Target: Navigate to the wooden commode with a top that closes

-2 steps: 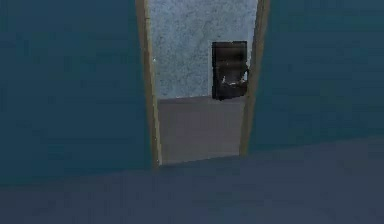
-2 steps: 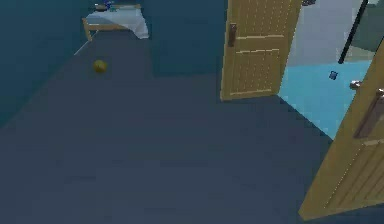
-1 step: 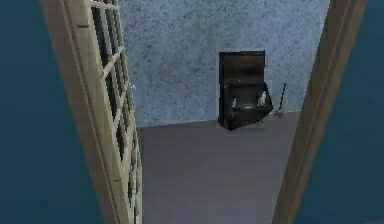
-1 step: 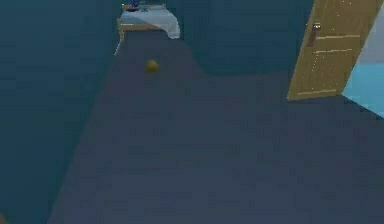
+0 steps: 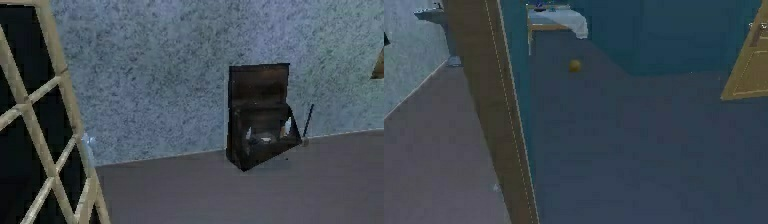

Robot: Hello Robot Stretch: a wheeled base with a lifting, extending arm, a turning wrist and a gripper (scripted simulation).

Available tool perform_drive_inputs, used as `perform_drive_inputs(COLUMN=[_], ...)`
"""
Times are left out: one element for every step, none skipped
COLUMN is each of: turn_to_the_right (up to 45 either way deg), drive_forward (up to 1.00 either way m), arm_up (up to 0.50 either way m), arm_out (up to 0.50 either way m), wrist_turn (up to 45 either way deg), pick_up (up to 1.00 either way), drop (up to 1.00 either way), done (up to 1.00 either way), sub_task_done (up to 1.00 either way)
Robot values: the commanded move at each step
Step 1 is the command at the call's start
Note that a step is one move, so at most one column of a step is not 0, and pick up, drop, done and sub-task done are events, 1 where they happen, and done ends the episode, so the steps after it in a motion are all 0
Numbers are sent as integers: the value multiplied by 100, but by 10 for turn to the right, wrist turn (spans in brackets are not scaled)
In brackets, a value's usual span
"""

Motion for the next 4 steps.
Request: perform_drive_inputs(turn_to_the_right=[0,240,0,0], drive_forward=[15,0,75,0], arm_up=[0,0,0,0], arm_out=[0,0,0,0], wrist_turn=[0,0,0,0], pick_up=[0,0,0,0], drop=[0,0,0,0], done=[0,0,0,100], sub_task_done=[0,0,0,0])
